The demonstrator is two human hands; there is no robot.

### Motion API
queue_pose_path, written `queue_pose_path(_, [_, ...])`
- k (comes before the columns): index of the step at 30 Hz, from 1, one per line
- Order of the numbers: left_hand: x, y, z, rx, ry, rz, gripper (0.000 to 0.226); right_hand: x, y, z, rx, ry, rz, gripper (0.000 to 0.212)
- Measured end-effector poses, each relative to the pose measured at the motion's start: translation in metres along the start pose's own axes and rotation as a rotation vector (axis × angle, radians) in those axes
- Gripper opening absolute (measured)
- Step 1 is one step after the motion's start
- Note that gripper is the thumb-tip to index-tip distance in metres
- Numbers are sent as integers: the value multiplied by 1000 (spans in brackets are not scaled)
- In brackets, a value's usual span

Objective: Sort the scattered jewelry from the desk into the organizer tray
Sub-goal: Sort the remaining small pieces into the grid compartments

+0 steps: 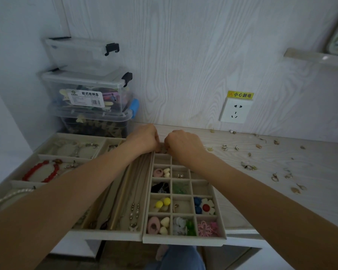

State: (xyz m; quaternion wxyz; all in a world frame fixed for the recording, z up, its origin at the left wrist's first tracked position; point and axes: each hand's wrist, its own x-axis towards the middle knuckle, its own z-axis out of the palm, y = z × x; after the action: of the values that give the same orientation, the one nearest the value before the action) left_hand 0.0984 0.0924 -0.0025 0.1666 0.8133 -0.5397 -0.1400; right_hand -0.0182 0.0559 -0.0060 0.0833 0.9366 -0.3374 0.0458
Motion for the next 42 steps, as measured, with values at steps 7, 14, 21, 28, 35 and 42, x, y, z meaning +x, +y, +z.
queue_pose_path(7, [-1,0,-1,-7,-8,1,15,-3,-3,-4,-22,8,24,16])
queue_pose_path(14, [-3,1,-3,-8,-25,-4,17,-7,-11,-15,-74,28,-16,21])
queue_pose_path(21, [-4,2,-4,-4,-26,-20,16,-6,-11,-17,-138,-5,-104,22])
queue_pose_path(28, [-6,0,-5,-32,-36,7,12,-6,-2,-9,-25,-82,-34,25])
queue_pose_path(35, [-17,-1,-9,-81,-12,72,7,-7,13,0,216,-156,34,33])
queue_pose_path(42, [-32,27,-6,-114,85,164,10,-44,48,-13,545,7,207,32])
